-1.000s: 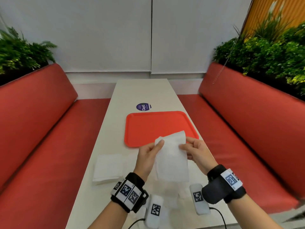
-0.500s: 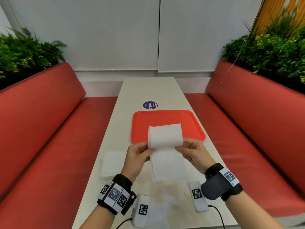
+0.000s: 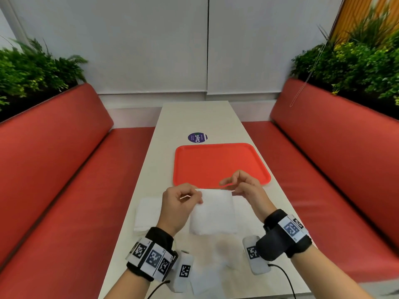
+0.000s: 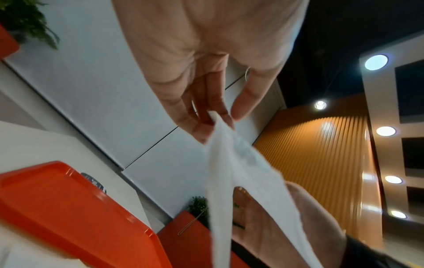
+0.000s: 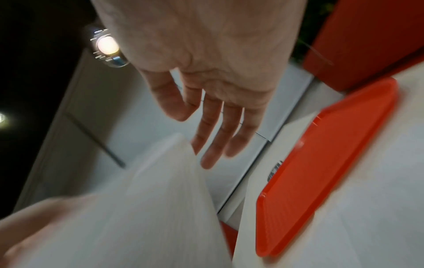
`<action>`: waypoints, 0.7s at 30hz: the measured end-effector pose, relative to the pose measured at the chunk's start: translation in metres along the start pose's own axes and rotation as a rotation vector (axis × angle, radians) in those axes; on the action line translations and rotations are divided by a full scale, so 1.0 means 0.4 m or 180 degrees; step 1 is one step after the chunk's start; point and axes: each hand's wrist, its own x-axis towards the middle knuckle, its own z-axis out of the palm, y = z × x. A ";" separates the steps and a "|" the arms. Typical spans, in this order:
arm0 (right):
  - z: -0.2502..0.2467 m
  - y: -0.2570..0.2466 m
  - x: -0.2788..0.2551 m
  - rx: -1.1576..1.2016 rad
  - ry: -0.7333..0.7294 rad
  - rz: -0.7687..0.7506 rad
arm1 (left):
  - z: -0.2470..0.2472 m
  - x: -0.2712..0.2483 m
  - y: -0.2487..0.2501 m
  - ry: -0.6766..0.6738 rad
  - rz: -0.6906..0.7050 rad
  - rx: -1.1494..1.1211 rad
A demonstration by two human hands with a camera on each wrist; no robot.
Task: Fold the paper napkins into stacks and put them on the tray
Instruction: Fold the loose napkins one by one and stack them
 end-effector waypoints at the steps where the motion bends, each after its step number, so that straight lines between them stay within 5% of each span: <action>1: 0.005 -0.004 0.002 -0.0092 -0.0055 -0.0080 | 0.002 0.000 -0.005 0.0041 0.0042 0.0163; 9: 0.084 -0.010 0.002 -0.0949 -0.0674 -0.0310 | -0.013 -0.027 0.001 0.0113 0.0378 0.0599; 14: 0.131 0.014 0.026 -0.0565 -0.0950 0.0093 | -0.100 -0.053 -0.022 0.0252 0.0133 0.0531; 21: 0.232 0.096 0.057 -0.0029 -0.0636 0.0758 | -0.252 -0.094 -0.113 0.0783 -0.0595 0.0502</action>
